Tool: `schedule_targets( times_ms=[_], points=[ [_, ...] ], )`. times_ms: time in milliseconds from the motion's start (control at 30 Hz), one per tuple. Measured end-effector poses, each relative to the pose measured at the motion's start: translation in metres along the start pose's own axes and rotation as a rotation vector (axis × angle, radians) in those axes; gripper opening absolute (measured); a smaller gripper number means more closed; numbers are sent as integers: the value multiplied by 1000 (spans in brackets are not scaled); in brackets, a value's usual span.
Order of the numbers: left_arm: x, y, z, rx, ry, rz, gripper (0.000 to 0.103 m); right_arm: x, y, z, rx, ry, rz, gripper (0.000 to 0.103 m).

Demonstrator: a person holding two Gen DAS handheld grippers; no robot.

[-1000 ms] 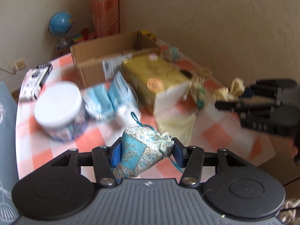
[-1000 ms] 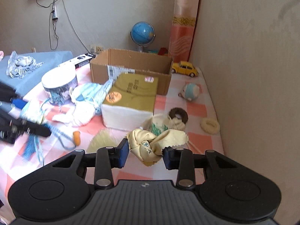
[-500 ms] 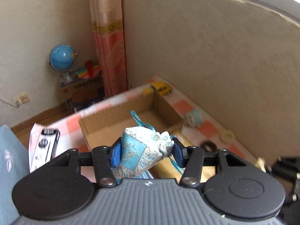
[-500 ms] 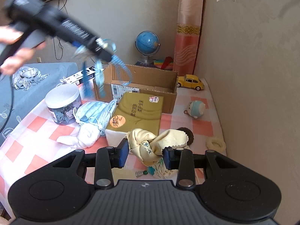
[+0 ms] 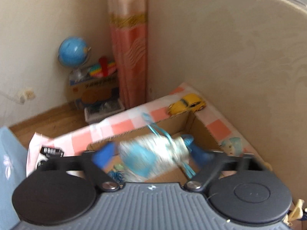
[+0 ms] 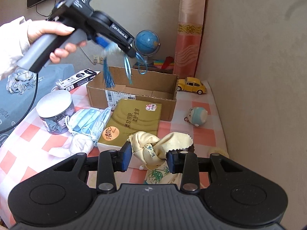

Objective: Organize soft objects

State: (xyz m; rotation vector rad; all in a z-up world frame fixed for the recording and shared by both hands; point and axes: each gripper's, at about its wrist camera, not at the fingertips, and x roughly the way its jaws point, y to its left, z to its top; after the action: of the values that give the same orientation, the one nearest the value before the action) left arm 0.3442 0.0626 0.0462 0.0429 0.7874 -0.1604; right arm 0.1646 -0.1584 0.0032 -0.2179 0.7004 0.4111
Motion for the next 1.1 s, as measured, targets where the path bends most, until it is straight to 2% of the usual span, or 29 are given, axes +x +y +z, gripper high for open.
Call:
schedule_targets(
  times_ms=[167, 367, 533, 633, 800, 1100],
  points=[
    [-7, 10, -17, -41, -8, 4, 96, 6, -1, 2, 6, 9, -3, 42],
    [-45, -2, -54, 35, -54, 94, 97, 11, -2, 3, 18, 18, 3, 42],
    [-82, -19, -96, 57, -86, 132, 100, 12, -1, 15, 17, -2, 17, 42],
    [-104, -25, -117, 44, -97, 137, 100, 16, -2, 29, 30, -16, 31, 42],
    [-126, -28, -144, -35, -101, 130, 100, 32, -4, 59, 29, -34, 52, 42],
    [-133, -34, -173, -59, -70, 161, 100, 107, -13, 123, 55, 31, 54, 43]
  ],
)
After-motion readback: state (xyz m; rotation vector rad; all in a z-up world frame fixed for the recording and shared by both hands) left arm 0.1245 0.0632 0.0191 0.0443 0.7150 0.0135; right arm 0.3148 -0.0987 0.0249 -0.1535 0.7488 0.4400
